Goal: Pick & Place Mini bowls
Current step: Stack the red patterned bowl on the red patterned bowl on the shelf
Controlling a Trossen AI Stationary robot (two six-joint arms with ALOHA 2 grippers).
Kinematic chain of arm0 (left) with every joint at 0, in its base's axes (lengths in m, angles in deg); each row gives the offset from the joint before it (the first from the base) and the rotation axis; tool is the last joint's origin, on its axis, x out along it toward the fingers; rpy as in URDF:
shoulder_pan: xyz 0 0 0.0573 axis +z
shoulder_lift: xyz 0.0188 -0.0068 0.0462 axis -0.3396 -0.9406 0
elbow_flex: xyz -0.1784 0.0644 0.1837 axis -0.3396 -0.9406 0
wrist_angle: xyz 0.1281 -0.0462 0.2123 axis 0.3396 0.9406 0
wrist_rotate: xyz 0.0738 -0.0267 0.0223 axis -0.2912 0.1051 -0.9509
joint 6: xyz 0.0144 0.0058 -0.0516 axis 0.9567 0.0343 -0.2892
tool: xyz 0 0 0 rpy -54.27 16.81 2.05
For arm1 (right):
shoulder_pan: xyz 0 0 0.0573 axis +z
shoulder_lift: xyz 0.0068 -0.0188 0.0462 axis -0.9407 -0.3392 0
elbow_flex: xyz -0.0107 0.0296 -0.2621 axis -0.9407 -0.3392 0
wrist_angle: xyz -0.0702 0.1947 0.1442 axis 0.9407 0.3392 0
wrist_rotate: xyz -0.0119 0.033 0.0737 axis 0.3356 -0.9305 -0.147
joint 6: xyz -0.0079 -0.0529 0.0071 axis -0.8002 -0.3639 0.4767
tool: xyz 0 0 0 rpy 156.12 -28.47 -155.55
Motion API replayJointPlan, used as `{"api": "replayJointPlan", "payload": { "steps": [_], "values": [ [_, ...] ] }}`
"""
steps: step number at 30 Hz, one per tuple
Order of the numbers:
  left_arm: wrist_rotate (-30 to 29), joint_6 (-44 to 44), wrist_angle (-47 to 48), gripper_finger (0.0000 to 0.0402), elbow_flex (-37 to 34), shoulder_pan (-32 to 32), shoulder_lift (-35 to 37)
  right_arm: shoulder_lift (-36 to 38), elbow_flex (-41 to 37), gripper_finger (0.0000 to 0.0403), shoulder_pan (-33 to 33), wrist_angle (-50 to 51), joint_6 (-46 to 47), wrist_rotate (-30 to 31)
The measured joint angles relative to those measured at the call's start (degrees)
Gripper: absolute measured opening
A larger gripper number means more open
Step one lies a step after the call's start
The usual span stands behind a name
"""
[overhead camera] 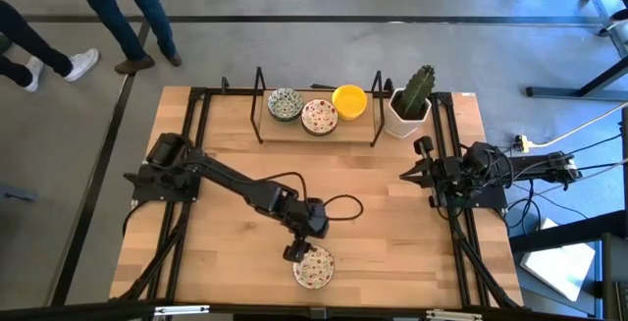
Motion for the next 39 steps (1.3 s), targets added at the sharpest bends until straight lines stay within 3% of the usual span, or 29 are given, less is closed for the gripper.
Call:
{"api": "replayJointPlan", "payload": {
  "steps": [13,22,27,35,39],
  "values": [
    [0.3,1.5,0.6,0.0237,-0.1,-0.3,-6.7,0.0,0.0,0.002,0.0,0.0,-0.3,0.0],
    [0.6,4.3,0.6,0.0231,-0.1,0.9,-7.5,0.0,0.0,0.002,0.0,0.0,-0.4,0.0],
    [0.6,6.1,0.8,0.0176,-0.1,0.5,-7.5,0.0,0.0,0.002,0.0,0.0,-0.4,0.0],
    [1.2,10.6,0.3,0.0031,0.1,-0.8,-7.4,0.0,0.0,0.002,0.0,0.0,-0.4,0.0],
    [0.2,10.9,0.3,0.0014,0.2,-1.6,-6.3,0.0,0.0,0.002,0.0,0.0,-0.4,0.0]
  ]
}}
